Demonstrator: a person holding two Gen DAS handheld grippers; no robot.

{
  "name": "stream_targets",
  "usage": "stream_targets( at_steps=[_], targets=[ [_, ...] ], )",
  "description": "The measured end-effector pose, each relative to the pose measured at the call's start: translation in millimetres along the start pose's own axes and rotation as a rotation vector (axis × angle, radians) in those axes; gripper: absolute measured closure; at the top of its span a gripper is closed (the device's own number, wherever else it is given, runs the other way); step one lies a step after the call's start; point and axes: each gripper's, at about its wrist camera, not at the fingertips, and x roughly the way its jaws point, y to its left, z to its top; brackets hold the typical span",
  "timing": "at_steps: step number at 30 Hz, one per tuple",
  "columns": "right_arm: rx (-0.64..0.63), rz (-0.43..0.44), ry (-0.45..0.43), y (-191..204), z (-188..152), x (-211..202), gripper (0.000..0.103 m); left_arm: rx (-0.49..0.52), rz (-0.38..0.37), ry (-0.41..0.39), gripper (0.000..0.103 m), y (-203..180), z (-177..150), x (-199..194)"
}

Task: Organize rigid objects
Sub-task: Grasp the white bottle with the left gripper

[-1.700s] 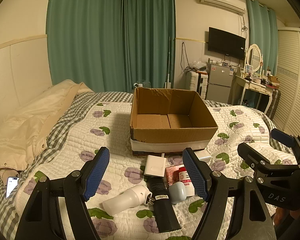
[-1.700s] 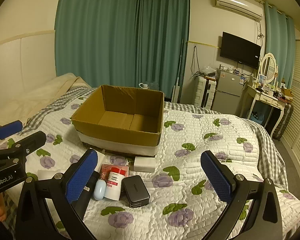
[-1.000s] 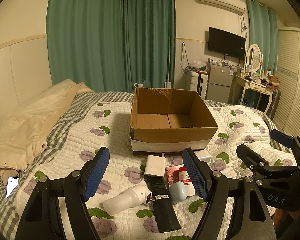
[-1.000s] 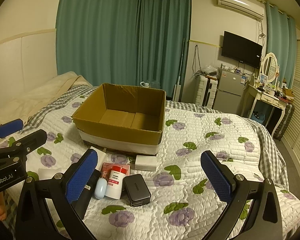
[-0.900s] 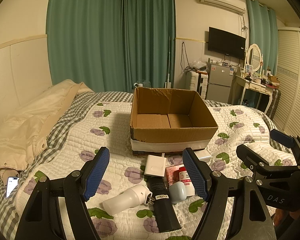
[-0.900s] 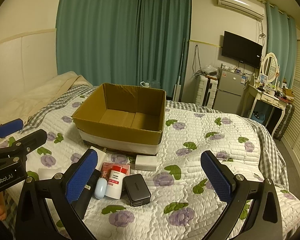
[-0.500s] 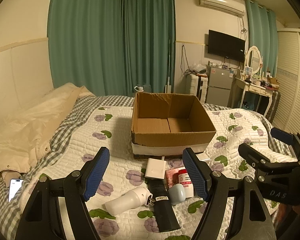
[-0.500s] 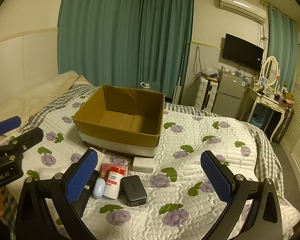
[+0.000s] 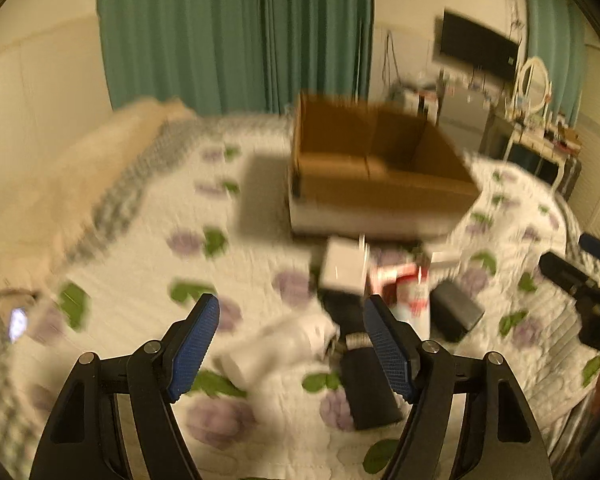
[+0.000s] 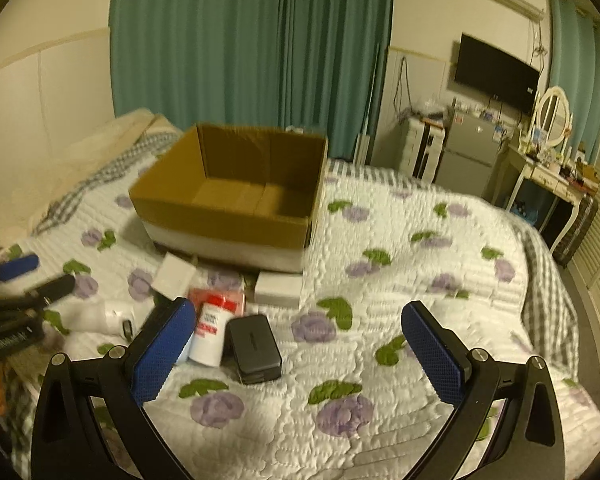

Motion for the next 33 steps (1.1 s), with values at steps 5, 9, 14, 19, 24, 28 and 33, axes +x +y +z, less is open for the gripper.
stream_targets(
  at_steps=[5,9,14,19,24,28,33],
  targets=[
    [-0.006,0.010,0.068,0.8,-10.2,24.7,0.000,0.069,0.016,0.098,0.028,-16.3,-21.7,36.5],
    [-0.009,0.022,0.082,2.8,-12.3,29.7,0.000,0.141,0.036,0.107,0.028,-11.0,-23.3,38.4],
    [-0.006,0.036,0.104,3.3,-12.9,35.8,0.000,0.234,0.033,0.152,0.028,-0.6,-25.6,42.8],
    [-0.006,0.043,0.120,4.4,-14.8,40.3,0.000,0.363,0.049,0.200,0.028,-5.7,-28.4,64.1],
    [-0.026,0.044,0.133,13.1,-16.4,45.2,0.000,0.390,0.076,0.214,0.038,-10.5,-27.7,84.0],
    [-0.048,0.040,0.139,22.1,-18.3,48.3,0.000,0.338,-0.038,0.205,0.071,-5.7,-25.0,76.9],
    [-0.057,0.079,0.149,37.1,-19.6,53.2,0.009,0.302,-0.056,0.128,0.071,-4.4,-22.3,56.4]
  ],
)
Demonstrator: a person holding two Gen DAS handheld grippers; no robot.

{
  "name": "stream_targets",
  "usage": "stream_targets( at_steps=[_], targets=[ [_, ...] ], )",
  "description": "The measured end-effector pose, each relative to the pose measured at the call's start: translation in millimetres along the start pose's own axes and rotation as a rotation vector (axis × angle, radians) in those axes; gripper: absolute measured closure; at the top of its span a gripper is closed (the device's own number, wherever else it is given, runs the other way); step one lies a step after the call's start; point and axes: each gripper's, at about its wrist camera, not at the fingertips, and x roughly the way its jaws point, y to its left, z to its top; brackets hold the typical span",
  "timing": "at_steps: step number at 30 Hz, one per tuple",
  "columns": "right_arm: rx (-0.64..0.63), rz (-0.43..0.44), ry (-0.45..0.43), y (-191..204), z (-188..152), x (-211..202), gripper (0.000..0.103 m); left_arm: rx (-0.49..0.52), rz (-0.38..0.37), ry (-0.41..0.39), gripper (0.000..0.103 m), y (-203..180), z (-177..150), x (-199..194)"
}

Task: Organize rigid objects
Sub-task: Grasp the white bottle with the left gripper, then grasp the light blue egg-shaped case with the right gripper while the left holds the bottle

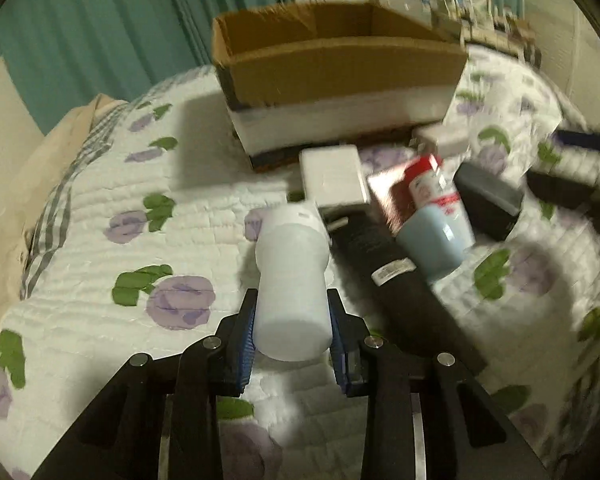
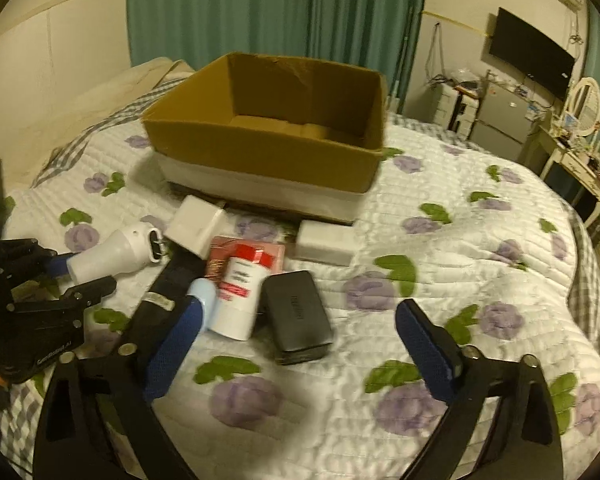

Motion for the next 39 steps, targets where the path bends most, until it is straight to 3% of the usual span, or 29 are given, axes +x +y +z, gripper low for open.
stream_targets(
  at_steps=[5,11,24,25,26,27,33,39],
  targets=[
    [-0.034,0.072,0.053,30.9,0.9,22.5,0.034,-0.087,0.034,-0.065,0.071,20.9,3.0,-16.0],
    [-0.047,0.136,0.143,54.7,-6.1,49.5,0.063,-0.159,-0.008,-0.090,0.071,35.8,-1.3,-25.2],
    [-0.014,0.165,0.145,69.8,4.0,76.3,0.067,-0.179,-0.041,-0.115,0.071,35.9,-2.8,-32.9],
    [-0.019,0.155,0.139,70.8,4.4,76.0,0.070,-0.182,-0.045,-0.119,0.071,35.7,-2.3,-34.4],
    [-0.037,0.119,0.138,71.8,4.0,75.0,0.079,-0.184,-0.043,-0.121,0.071,35.6,-2.1,-36.1],
    [-0.051,0.114,0.133,73.1,4.2,73.7,0.080,-0.183,-0.037,-0.125,0.071,35.1,-1.4,-38.4],
    [-0.038,0.119,0.028,55.8,17.4,26.9,0.080,-0.200,-0.021,-0.182,0.071,33.3,12.9,-60.4],
    [-0.050,0.086,-0.123,21.2,73.4,-27.3,0.080,-0.182,-0.009,-0.303,0.073,31.5,65.6,-91.0]
  ],
)
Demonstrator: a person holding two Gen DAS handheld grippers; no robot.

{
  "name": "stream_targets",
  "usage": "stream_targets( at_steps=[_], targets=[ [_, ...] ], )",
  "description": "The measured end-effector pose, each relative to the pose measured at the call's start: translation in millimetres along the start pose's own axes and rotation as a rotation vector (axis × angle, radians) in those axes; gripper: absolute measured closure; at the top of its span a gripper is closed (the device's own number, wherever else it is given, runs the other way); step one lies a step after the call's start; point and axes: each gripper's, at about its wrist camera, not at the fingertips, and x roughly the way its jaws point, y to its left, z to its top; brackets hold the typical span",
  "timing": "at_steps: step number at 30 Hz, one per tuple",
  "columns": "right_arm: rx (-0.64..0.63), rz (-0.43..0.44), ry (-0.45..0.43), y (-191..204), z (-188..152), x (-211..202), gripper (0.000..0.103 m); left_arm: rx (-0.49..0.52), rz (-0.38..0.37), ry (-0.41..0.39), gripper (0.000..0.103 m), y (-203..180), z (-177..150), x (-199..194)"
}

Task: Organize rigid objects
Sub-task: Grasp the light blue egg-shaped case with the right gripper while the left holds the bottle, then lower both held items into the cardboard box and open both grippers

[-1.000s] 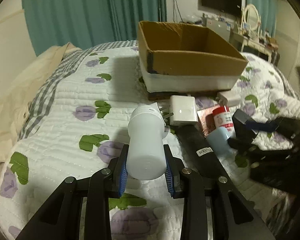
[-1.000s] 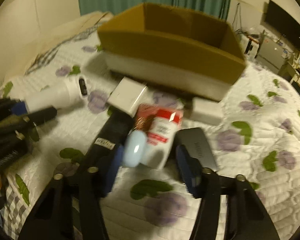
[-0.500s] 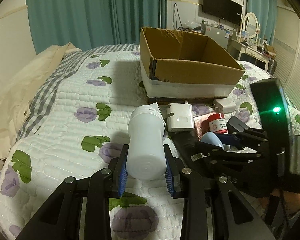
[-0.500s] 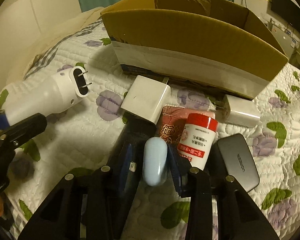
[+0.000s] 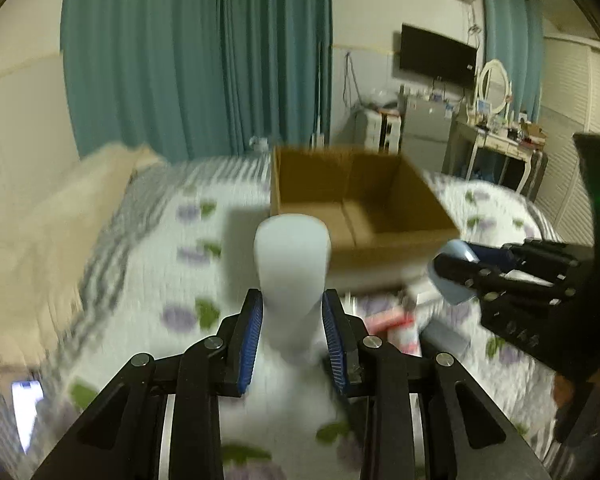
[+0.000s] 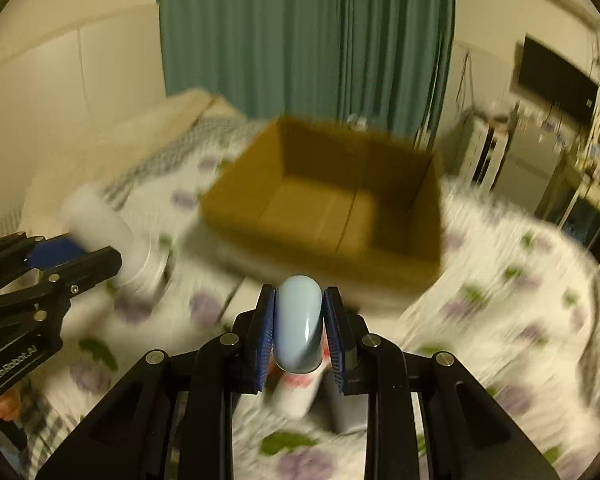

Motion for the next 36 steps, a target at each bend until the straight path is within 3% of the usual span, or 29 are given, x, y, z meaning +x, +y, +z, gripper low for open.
stream_targets(
  at_steps=[1,2,3,7,10,20,23,25,26,27,28,29,36],
  targets=[
    [0.000,-0.004,-0.024,-6.8,12.7,-5.0,0.080,0.003,-0.003,-0.016,0.076,-2.1,9.6,1.3],
    [-0.002,-0.004,-0.043,-12.4,25.3,-7.7,0.080,0.006,-0.013,-0.037,0.095,-5.1,21.8,4.1],
    [-0.008,-0.004,-0.054,-14.6,36.2,-7.5,0.080,0.003,-0.014,-0.050,0.098,-6.7,31.6,7.8],
    [-0.020,-0.019,-0.103,-34.4,64.1,-5.7,0.080,-0.003,-0.073,-0.035,0.101,-16.1,66.1,47.9],
    [-0.011,-0.017,-0.096,-48.0,73.3,18.6,0.080,0.008,-0.070,0.010,0.102,-23.0,79.1,86.5],
    [0.065,0.009,-0.018,-85.7,72.2,99.3,0.079,0.062,-0.025,0.079,0.102,-41.5,84.1,162.4],
    [0.093,0.007,-0.018,-95.5,68.4,105.6,0.077,0.053,-0.032,0.088,0.099,-40.2,80.1,165.7],
    [0.097,-0.011,-0.026,-97.6,66.8,101.0,0.051,0.056,-0.034,0.099,0.092,-39.0,76.8,162.2],
    [0.110,-0.035,-0.045,-100.1,66.3,92.6,0.038,0.059,-0.032,0.101,0.079,-38.4,76.8,162.1],
    [0.118,-0.039,-0.054,-101.3,65.5,87.4,0.037,0.061,-0.022,0.098,0.056,-38.4,75.3,156.2],
    [0.129,-0.043,-0.059,-103.9,65.6,80.5,0.037,0.062,-0.009,0.086,0.045,-38.9,74.0,148.5],
    [0.138,-0.055,-0.061,-105.9,65.6,71.6,0.037,0.061,-0.001,0.070,0.041,-39.1,72.7,139.8],
    [0.106,-0.130,-0.101,-97.1,60.3,-4.9,0.029,0.044,0.003,0.045,0.041,-39.8,60.7,73.3]
  ],
)
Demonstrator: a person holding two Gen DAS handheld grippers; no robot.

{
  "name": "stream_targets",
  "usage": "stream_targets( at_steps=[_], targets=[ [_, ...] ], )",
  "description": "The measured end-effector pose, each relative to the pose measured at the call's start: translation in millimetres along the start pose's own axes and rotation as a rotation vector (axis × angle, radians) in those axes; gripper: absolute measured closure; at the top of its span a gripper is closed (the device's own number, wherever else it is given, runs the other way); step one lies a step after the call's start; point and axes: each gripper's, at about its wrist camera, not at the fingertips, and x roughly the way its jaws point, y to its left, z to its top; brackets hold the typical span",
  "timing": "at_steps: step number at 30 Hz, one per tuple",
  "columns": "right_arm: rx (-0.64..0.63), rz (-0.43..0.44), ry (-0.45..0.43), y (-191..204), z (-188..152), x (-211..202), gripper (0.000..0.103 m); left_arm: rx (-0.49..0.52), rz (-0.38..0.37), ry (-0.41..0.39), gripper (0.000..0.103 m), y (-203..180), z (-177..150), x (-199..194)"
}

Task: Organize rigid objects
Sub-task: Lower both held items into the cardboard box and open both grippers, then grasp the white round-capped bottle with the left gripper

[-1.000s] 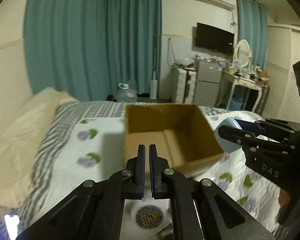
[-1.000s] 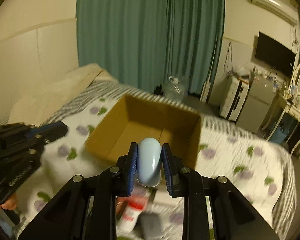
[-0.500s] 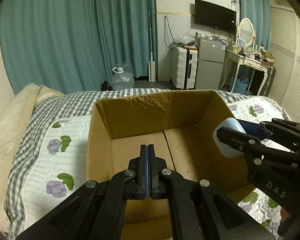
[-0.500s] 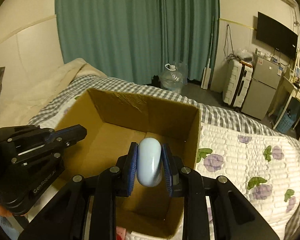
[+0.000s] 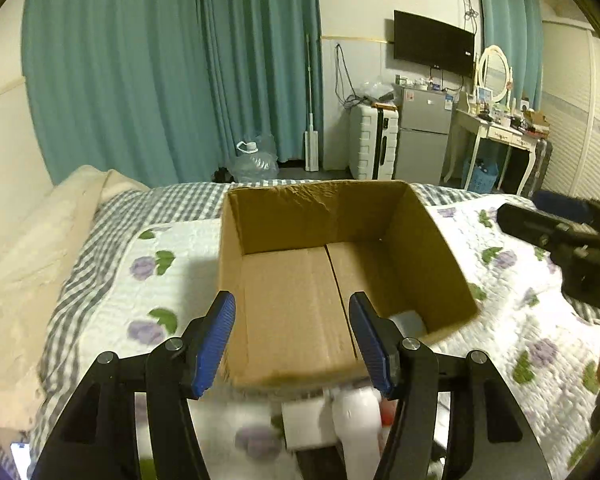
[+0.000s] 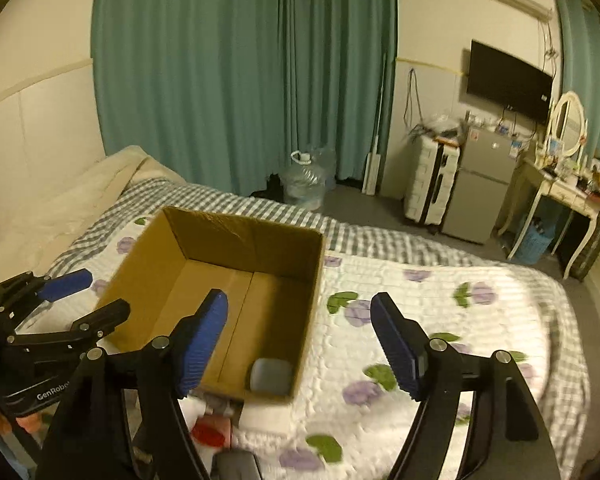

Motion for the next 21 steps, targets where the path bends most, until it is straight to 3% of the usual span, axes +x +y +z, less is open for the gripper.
stream_targets(
  at_steps=[6,10,15,21],
  targets=[
    [-0.043,0.008,-0.027,10.1,-16.7,-62.0,0.024,-0.015,0.014,-0.018,0.041,-1.1,-22.9,-47.2],
    [-0.059,0.012,-0.017,17.3,-38.9,-75.8,0.024,-0.037,0.022,-0.010,0.041,-2.4,-43.9,-62.2],
    [-0.067,0.018,0.028,22.7,-77.0,-64.8,0.024,-0.055,0.042,0.013,0.041,-7.5,-72.0,-56.3],
    [-0.048,0.035,0.128,21.8,-108.6,-22.8,0.024,-0.057,0.009,0.125,0.041,-19.9,-106.3,-8.8]
  ],
)
